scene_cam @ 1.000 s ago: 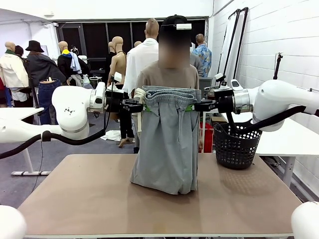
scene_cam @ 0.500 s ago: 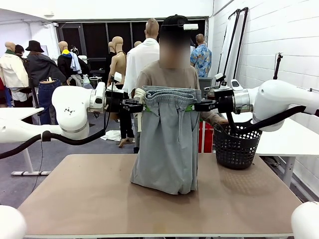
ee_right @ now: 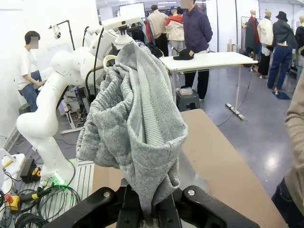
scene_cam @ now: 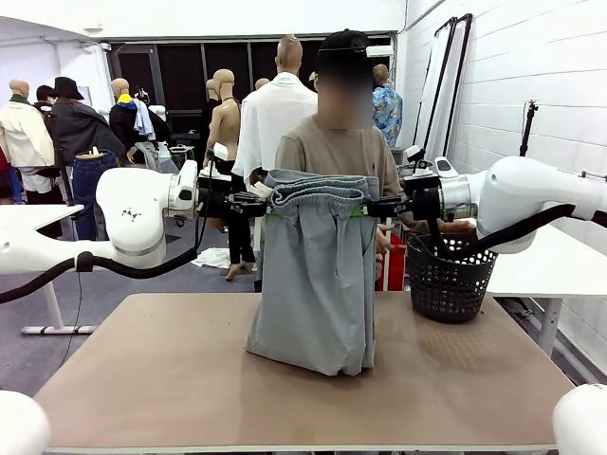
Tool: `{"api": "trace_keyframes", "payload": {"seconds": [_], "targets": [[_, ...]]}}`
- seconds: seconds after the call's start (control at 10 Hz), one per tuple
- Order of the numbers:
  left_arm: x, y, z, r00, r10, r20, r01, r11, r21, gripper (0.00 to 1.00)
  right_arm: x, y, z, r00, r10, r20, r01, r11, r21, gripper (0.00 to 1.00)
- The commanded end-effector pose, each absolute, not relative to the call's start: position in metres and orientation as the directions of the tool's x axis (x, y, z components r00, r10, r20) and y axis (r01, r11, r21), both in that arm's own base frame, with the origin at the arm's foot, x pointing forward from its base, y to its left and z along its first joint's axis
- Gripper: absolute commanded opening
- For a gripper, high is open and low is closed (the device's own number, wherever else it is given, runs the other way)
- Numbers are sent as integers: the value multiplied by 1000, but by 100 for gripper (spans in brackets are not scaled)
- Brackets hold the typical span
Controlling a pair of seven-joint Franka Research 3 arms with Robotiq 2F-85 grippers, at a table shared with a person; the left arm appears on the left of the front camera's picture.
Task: Fold the training pants.
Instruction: Fold the Training pants in half.
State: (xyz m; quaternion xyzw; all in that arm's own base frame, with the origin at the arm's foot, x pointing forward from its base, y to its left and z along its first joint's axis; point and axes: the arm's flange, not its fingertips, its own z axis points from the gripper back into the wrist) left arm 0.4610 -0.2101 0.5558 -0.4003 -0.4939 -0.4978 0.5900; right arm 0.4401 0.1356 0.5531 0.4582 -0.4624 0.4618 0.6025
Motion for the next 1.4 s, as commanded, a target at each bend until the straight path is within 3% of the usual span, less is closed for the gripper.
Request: {"api": "trace_keyframes", "payload": {"seconds": [0.0, 0.6, 1.3], "targets": [[477, -212, 562, 31, -194, 980, 974, 227, 14, 0, 461, 143, 558, 129, 142, 981, -982, 158, 106, 0], [521, -217, 573, -27, -219, 975, 959, 270, 87, 0, 498, 159, 571, 24, 112, 993, -985, 170, 5, 0], [545, -222, 638, -145, -225, 964, 916, 339, 217, 0, 542, 174, 631, -129, 74, 989, -966, 215, -143, 0]]}}
